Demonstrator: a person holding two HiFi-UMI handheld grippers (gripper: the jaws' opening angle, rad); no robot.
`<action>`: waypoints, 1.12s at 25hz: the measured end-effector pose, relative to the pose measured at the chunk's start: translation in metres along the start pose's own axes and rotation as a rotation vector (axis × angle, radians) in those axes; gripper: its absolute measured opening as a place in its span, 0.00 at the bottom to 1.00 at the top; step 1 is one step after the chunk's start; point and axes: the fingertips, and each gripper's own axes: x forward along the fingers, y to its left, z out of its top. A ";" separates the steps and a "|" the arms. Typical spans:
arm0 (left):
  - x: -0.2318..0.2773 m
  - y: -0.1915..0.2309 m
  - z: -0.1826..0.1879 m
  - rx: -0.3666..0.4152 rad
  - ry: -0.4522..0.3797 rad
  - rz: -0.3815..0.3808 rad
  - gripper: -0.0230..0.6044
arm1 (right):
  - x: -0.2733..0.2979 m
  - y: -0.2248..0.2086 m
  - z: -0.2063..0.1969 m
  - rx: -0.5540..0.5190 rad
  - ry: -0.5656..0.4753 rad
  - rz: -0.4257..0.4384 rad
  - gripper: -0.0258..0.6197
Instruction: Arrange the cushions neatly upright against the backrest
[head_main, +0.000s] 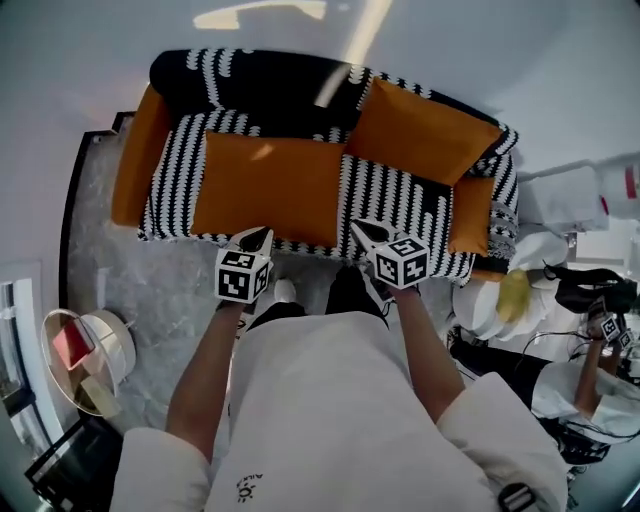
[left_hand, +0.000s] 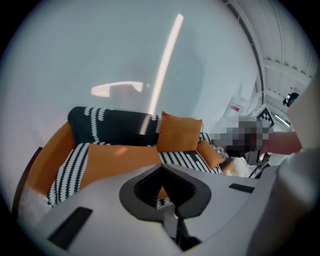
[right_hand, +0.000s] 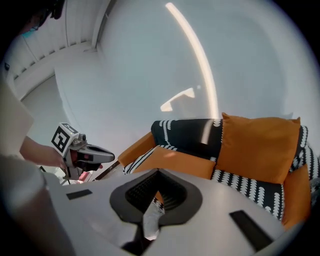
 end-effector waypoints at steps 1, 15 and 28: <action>-0.011 0.011 -0.003 -0.027 -0.014 0.015 0.06 | 0.004 0.012 0.002 -0.016 0.007 0.010 0.07; -0.053 0.069 -0.074 -0.292 -0.013 0.158 0.07 | 0.046 0.053 -0.044 -0.063 0.169 0.066 0.07; -0.046 0.126 -0.085 -0.184 0.137 0.316 0.07 | 0.073 -0.021 -0.088 -0.031 0.234 0.056 0.08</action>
